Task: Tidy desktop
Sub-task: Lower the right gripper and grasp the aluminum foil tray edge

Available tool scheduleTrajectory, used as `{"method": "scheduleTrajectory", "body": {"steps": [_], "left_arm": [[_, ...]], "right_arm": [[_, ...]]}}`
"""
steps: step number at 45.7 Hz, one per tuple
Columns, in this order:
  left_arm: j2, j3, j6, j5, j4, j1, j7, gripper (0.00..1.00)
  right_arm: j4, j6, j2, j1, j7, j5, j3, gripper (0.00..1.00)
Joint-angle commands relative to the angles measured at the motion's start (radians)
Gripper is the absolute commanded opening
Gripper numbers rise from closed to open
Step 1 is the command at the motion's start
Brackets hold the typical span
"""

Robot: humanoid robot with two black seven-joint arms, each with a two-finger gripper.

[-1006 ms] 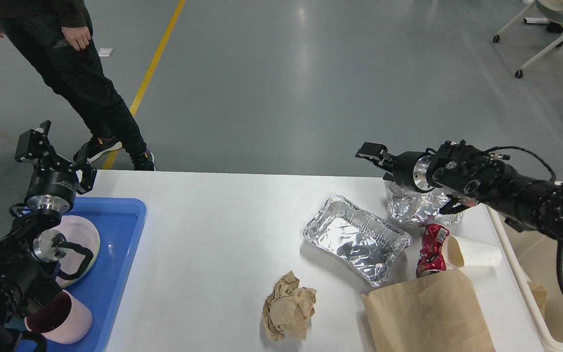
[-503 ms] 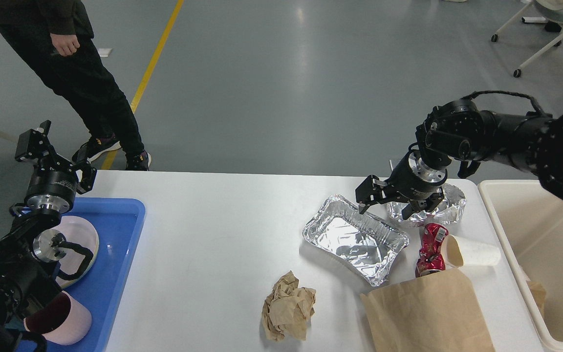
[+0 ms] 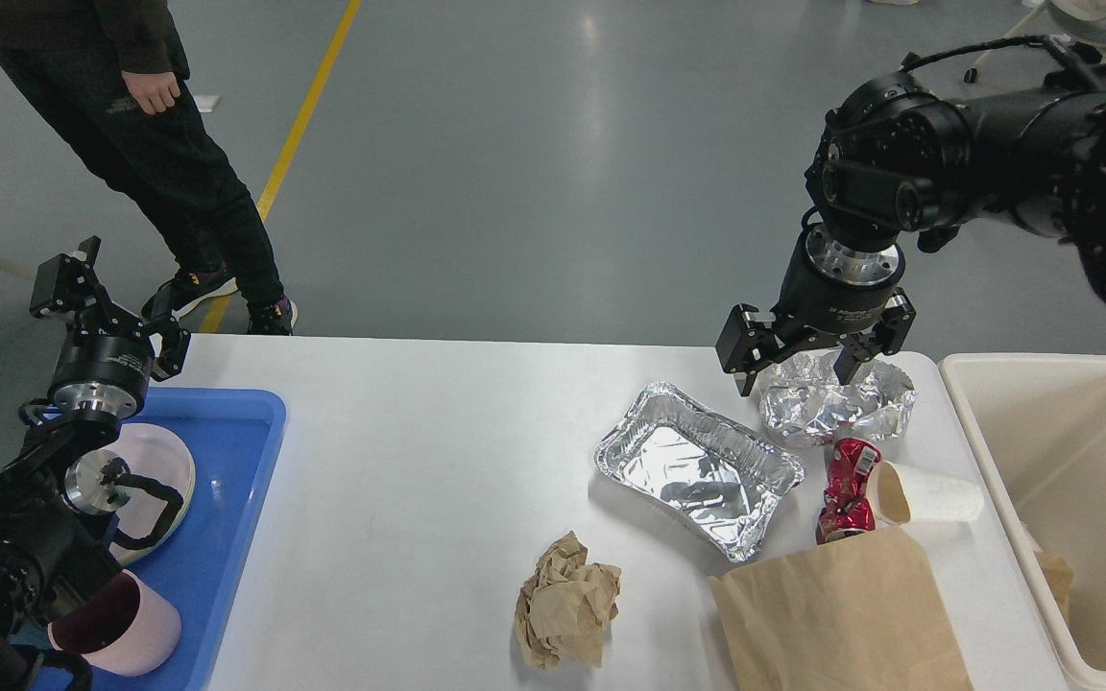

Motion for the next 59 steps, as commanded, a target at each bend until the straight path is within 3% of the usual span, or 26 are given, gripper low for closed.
{"method": "scheduleTrajectory", "body": {"steps": [1, 10, 18, 46, 49, 53, 57, 59], "left_arm": [[0.0, 0.0, 0.0, 0.0, 0.0, 0.0, 0.0, 0.96], [0.0, 0.0, 0.001, 0.0, 0.0, 0.0, 0.0, 0.96], [0.0, 0.0, 0.0, 0.0, 0.0, 0.0, 0.0, 0.96], [0.0, 0.0, 0.0, 0.0, 0.0, 0.0, 0.0, 0.96], [0.0, 0.0, 0.0, 0.0, 0.0, 0.0, 0.0, 0.96], [0.0, 0.0, 0.0, 0.0, 0.0, 0.0, 0.0, 0.96], [0.0, 0.0, 0.0, 0.0, 0.0, 0.0, 0.0, 0.96], [0.0, 0.0, 0.0, 0.0, 0.0, 0.0, 0.0, 0.96]], "right_arm": [[-0.073, 0.0, 0.003, -0.135, -0.002, 0.001, -0.004, 1.0], [-0.235, -0.024, -0.015, -0.396, -0.002, 0.017, 0.021, 1.0], [-0.363, -0.145, -0.046, -0.574, -0.002, 0.035, 0.103, 1.0], [-0.412, -0.384, -0.108, -0.775, -0.002, 0.093, 0.289, 0.98], [-0.413, -0.413, -0.106, -0.787, -0.004, 0.093, 0.295, 0.84], [-0.415, -0.424, -0.106, -0.805, -0.01, 0.093, 0.294, 0.48], [-0.413, -0.42, -0.106, -0.81, -0.014, 0.093, 0.297, 0.34], [-0.409, -0.41, -0.104, -0.807, -0.014, 0.093, 0.297, 0.2]]}}
